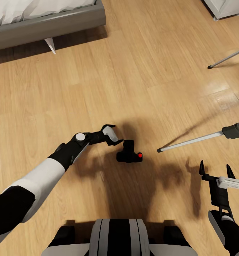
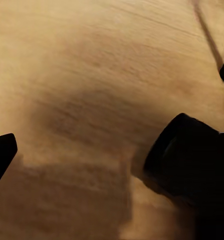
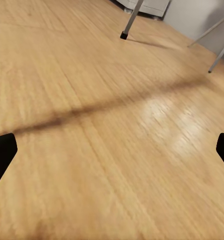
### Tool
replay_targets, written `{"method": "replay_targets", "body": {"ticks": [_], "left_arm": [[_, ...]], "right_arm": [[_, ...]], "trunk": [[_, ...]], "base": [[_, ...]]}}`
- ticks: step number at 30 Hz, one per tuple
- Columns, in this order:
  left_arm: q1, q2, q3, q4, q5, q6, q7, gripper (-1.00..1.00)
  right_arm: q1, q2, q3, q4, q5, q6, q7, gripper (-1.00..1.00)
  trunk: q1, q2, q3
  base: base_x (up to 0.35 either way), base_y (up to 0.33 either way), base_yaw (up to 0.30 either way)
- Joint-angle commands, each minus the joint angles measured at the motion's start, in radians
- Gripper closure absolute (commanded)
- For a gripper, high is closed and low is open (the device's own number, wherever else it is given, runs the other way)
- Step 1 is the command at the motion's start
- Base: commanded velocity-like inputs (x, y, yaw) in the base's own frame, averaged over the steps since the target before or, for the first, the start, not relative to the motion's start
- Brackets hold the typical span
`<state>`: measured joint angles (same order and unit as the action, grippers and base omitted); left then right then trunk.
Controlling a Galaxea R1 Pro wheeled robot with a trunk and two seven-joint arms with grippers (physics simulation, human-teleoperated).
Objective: Attach the digital camera to the camera tripod in the bedroom.
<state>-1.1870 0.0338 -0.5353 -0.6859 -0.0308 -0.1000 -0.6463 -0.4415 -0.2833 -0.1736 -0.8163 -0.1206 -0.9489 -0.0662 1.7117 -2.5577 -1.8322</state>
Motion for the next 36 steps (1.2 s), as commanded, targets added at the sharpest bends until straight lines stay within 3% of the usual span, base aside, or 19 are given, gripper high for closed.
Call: {"method": "replay_targets", "body": {"ticks": [1,6,7,10,25,36], "left_arm": [[0.000,0.003,-0.005,0.001,-0.003,-0.023,-0.023,-1.00],[0.001,0.010,-0.009,0.002,-0.002,-0.071,-0.138,-1.00],[0.001,0.014,-0.010,0.003,-0.002,-0.088,-0.205,-1.00],[0.001,0.018,-0.010,0.004,-0.001,-0.095,-0.240,-1.00],[0.001,0.069,-0.011,0.001,-0.001,-0.105,-0.298,-1.00],[0.003,0.098,-0.014,0.010,-0.001,-0.159,-0.365,-1.00]], "right_arm": [[0.000,0.000,0.002,0.000,-0.004,-0.003,-0.001,-1.00],[0.000,0.000,0.002,0.000,-0.004,-0.002,-0.001,-1.00],[0.000,0.000,0.002,0.000,-0.004,-0.002,-0.001,-1.00],[0.000,0.000,0.002,0.000,-0.004,-0.002,-0.001,-1.00],[0.000,0.000,0.002,0.000,-0.004,-0.002,-0.001,-1.00],[0.000,0.000,0.002,0.000,-0.004,-0.002,-0.001,-1.00]], "trunk": [[0.000,0.000,0.000],[0.000,0.000,0.000],[0.000,0.000,0.000],[0.000,0.000,0.000],[0.000,0.000,0.000],[0.000,0.000,0.000]], "base": [[0.000,0.000,0.000],[0.000,0.000,0.000],[0.000,0.000,0.000],[0.000,0.000,0.000],[0.000,0.000,0.000],[0.000,0.000,0.000]]}}
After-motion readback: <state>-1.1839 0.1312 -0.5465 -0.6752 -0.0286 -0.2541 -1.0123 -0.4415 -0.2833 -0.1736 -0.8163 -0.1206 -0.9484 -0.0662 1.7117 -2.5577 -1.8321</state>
